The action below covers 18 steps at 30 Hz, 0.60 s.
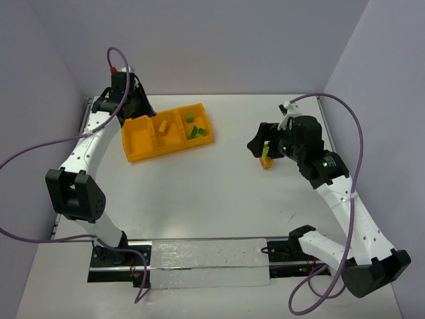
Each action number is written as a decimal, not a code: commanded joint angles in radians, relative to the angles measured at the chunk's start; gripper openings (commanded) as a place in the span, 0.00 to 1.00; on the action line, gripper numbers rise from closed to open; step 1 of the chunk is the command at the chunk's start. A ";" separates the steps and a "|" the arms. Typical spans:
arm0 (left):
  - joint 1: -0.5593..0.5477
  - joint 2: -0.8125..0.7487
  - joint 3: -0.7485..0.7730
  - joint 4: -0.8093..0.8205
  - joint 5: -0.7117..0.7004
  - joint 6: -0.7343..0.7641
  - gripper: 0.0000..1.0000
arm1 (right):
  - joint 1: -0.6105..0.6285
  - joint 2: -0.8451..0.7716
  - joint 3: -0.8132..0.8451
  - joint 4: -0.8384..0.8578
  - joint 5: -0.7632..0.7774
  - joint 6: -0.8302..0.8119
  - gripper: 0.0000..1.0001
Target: Sort the legos into containers by color
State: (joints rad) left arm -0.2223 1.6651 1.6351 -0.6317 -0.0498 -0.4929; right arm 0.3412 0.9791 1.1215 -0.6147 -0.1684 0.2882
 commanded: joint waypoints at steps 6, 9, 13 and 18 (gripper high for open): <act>0.103 0.076 -0.026 0.044 -0.239 0.001 0.00 | -0.007 0.018 -0.045 0.045 0.133 0.063 0.88; 0.104 0.109 -0.040 0.066 -0.240 0.001 0.00 | -0.007 0.018 -0.046 0.034 0.156 0.069 0.88; 0.104 0.138 -0.069 0.078 -0.237 -0.011 0.00 | -0.007 0.028 -0.037 0.019 0.169 0.067 0.89; 0.104 0.148 -0.111 0.081 -0.252 -0.029 0.18 | -0.012 0.049 -0.028 0.001 0.238 0.084 0.89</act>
State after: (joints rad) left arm -0.1181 1.8136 1.5475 -0.5966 -0.2676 -0.4965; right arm 0.3380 1.0111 1.0729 -0.6088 -0.0096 0.3519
